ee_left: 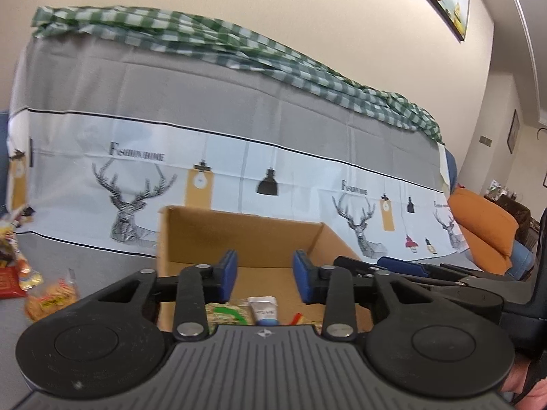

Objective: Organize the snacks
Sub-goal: 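Open both grippers to drop the snacks into the box, then move left tool to the red square candy while right tool reaches the biscuit bag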

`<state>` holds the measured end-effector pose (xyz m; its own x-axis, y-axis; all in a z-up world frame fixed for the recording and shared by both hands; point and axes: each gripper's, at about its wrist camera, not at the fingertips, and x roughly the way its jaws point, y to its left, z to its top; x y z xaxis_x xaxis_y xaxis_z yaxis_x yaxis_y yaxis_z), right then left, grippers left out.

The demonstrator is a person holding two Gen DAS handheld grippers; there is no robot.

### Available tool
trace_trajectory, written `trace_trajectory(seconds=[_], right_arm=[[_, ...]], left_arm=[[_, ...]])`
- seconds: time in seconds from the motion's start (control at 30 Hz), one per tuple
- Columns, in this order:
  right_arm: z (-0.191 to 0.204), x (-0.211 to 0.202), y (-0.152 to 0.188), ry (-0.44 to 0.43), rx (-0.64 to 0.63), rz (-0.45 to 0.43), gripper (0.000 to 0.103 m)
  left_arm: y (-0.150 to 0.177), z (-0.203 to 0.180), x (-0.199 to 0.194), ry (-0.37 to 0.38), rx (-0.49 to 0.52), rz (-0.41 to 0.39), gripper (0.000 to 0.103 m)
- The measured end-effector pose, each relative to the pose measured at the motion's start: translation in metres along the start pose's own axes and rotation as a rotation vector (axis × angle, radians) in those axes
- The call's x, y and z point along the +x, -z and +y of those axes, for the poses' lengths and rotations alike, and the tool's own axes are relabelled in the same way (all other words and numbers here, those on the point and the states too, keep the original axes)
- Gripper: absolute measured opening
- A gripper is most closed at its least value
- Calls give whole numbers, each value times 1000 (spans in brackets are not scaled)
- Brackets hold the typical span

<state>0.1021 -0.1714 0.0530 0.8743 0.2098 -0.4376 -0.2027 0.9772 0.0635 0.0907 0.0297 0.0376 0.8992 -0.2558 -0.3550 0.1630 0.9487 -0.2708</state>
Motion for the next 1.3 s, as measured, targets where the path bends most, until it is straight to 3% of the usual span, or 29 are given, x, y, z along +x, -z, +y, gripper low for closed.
trace_trajectory(seconds=[0.13, 0.2, 0.27, 0.33, 0.47, 0.57, 0.6, 0.7, 0.83, 0.87, 0.93, 1.03, 1.1, 1.13, 1.27, 1.3], right_arm=[[17, -3, -3, -28, 1, -17, 58], [28, -5, -3, -46, -8, -25, 52], [39, -7, -3, -89, -14, -23, 36], [50, -9, -1, -132, -22, -30, 27], [71, -10, 3, -187, -47, -40, 25], [85, -8, 6, -219, -64, -32, 25], [90, -6, 7, -229, -73, -30, 25], [107, -4, 10, -269, -89, -28, 25], [129, -2, 13, -312, -84, -36, 25], [136, -1, 14, -327, -72, -24, 25], [159, 4, 20, -369, -46, 21, 26], [182, 25, 16, -417, -18, 119, 26], [200, 43, 15, -450, 18, 169, 27], [208, 52, 15, -449, 27, 186, 33], [233, 93, 28, -360, 38, 234, 75], [233, 103, 33, -349, 49, 252, 77]], left_arm=[[-12, 23, -12, 6, -18, 12, 37], [-26, 33, -13, -12, 14, 8, 37], [-45, 43, -9, -36, 50, 1, 37], [-62, 55, -1, -60, 109, 2, 37], [-49, 81, 1, -161, 284, -33, 38], [-33, 111, 16, -266, 312, 98, 37], [-33, 121, 19, -307, 299, 113, 37], [-41, 151, 20, -332, 186, 119, 37], [-54, 187, 14, -396, 103, 94, 29], [-57, 196, 11, -410, 69, 93, 28], [-60, 218, 7, -426, -26, 113, 14], [-60, 242, 8, -450, -125, 154, 9], [-58, 255, 9, -454, -168, 183, 9], [-56, 259, 9, -451, -184, 201, 9], [-45, 267, 16, -439, -198, 292, 9], [-43, 268, 18, -446, -187, 303, 9]])
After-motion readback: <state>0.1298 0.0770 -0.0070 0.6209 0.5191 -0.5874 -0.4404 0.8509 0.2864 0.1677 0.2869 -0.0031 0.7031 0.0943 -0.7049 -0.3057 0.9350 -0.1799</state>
